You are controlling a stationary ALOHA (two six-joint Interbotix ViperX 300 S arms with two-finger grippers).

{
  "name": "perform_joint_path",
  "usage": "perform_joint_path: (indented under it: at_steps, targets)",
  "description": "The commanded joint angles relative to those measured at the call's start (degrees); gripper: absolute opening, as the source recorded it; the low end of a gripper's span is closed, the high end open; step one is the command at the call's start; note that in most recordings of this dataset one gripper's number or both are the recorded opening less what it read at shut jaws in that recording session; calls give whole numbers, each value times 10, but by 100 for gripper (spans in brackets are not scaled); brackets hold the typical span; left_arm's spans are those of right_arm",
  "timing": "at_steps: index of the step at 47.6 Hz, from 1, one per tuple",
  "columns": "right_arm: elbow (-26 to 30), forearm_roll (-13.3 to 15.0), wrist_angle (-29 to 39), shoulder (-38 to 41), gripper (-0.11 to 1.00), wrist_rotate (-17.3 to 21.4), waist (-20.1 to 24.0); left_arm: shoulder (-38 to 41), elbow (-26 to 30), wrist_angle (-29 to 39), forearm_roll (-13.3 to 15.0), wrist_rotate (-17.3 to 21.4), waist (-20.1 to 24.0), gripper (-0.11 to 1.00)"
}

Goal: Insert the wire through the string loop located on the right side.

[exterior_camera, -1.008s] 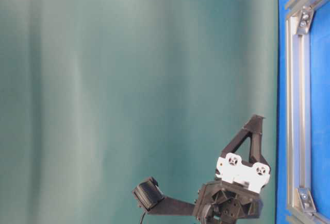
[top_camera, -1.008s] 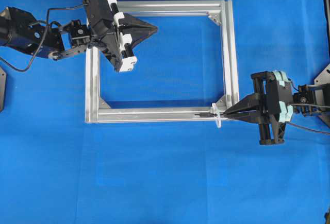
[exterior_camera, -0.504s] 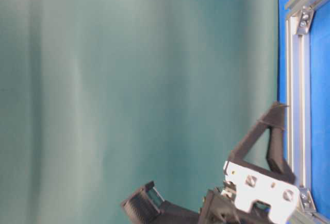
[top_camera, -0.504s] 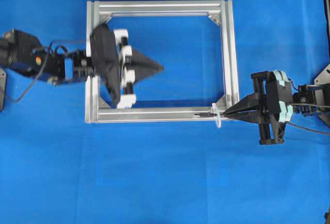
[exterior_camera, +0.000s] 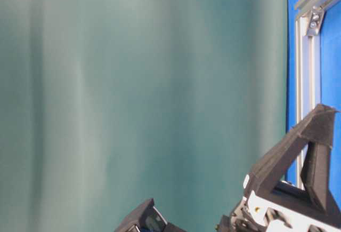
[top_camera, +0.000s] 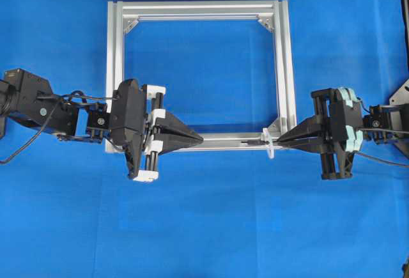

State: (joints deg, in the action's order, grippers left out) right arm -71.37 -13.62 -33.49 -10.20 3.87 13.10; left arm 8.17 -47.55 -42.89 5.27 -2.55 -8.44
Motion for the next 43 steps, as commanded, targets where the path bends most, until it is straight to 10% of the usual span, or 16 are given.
perform_joint_path:
  at_steps: [1, 27, 43]
  targets:
    - [8, -2, -3, -4, -4, 1, 0, -14, 18, 3, -2, 1, 1, 0]
    - [8, -2, -2, -4, -4, 1, -1, 63, 209, 154, -2, 2, 34, 0]
    - [7, -2, -2, -4, -4, 1, 0, 72, 221, 170, -2, 9, 35, 0]
